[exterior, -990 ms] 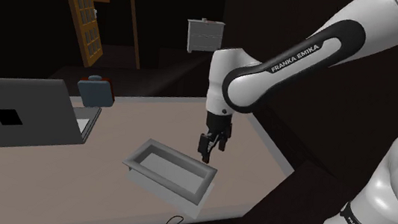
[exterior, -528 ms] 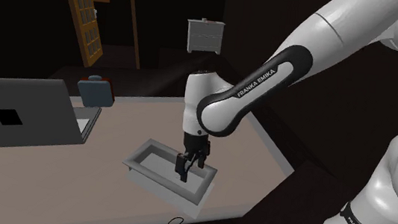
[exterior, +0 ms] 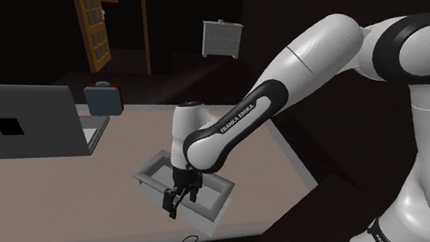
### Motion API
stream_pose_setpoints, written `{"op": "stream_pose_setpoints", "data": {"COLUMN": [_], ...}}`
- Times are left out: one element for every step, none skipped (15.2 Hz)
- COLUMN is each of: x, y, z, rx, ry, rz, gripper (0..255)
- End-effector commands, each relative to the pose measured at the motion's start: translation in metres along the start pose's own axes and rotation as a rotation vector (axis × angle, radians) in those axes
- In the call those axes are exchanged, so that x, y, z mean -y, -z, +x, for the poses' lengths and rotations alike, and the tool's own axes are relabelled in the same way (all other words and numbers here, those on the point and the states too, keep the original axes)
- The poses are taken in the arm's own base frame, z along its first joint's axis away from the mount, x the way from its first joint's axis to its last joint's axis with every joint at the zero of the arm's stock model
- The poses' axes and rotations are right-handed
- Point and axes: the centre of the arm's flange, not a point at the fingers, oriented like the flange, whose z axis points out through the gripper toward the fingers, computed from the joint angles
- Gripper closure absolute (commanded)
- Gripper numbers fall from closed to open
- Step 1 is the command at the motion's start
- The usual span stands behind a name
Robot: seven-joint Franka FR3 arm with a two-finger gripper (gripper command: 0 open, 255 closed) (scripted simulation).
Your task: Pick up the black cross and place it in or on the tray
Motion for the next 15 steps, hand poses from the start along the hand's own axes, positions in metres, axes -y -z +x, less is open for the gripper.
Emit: {"op": "stream_pose_setpoints", "data": {"x": [0.011, 0.016, 0.016, 0.016, 0.016, 0.016, 0.016, 0.016, 0.016, 0.016, 0.016, 0.016, 0.016, 0.016, 0.016], "y": [-0.020, -0.027, -0.032, -0.037, -0.042, -0.048, -0.053, -0.058, -0.064, -0.067, -0.067, -0.067, -0.067, -0.067, -0.067], "z": [0.014, 0.019, 0.019, 0.019, 0.019, 0.019, 0.019, 0.019, 0.018, 0.018, 0.018, 0.018, 0.018, 0.018, 0.018], "rx": [0.005, 0.007, 0.007, 0.007, 0.007, 0.007, 0.007, 0.007, 0.007, 0.007, 0.007, 0.007, 0.007, 0.007, 0.007], "ry": [0.011, 0.015, 0.015, 0.015, 0.015, 0.015, 0.015, 0.015, 0.015, 0.015, 0.015, 0.015, 0.015, 0.015, 0.015], "rz": [0.010, 0.014, 0.014, 0.014, 0.014, 0.014, 0.014, 0.014, 0.014, 0.014, 0.014, 0.014, 0.014, 0.014, 0.014], "gripper": [0, 0, 0, 0, 0, 0, 0, 0, 0, 0, 0, 0, 0, 0, 0]}}
